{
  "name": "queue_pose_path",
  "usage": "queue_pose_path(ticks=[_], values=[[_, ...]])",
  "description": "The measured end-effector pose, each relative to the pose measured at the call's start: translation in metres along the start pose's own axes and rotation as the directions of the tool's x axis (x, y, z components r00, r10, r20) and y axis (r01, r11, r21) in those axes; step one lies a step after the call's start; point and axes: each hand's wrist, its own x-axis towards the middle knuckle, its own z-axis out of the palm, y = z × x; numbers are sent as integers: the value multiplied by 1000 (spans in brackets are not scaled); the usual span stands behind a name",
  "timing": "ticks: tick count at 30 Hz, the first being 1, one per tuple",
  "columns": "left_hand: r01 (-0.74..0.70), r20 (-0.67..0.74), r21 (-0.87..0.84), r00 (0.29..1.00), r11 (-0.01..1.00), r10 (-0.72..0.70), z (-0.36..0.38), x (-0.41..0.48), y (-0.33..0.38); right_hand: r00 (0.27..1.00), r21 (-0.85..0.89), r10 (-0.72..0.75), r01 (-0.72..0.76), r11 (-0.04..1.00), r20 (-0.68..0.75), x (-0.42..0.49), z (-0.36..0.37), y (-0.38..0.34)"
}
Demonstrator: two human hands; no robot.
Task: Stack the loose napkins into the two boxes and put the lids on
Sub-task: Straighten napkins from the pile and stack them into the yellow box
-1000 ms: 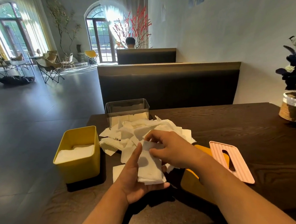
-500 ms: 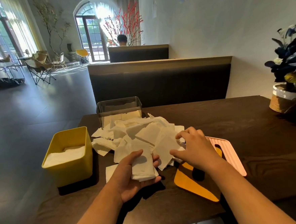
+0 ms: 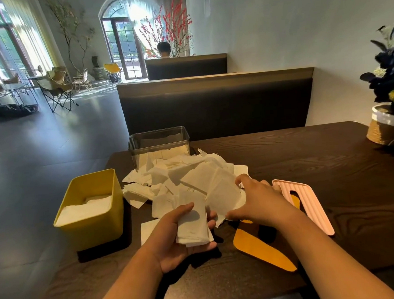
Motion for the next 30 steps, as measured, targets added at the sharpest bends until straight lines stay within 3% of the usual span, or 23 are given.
queue_pose_path(ticks=[5,14,17,21,24,26,28,30], values=[[-5,-11,20,1000,1000,5,1,-1,-1,1000,-108,17,-17,994,-3,0,3,5],[-1,-17,17,1000,1000,1,1,-4,-1,996,82,18,-11,997,-88,-3,-1,6],[-1,-12,19,1000,1000,1,2,-5,-1,998,247,58,-48,968,-34,-5,-11,12],[-10,-3,10,1000,1000,10,3,-7,0,987,532,155,-105,840,-51,-8,-18,23],[-13,1,1,1000,1000,13,5,-10,0,982,650,185,-110,752,-47,-7,-27,36],[-10,1,-2,1000,1000,10,5,-10,0,977,778,212,-128,615,-7,-10,-32,43],[-6,6,-11,1000,1000,6,6,-11,0,960,938,240,-208,279,141,-12,-30,50],[-6,2,-15,1000,1000,6,6,-12,1,934,959,223,-280,-34,280,-16,-28,53]])
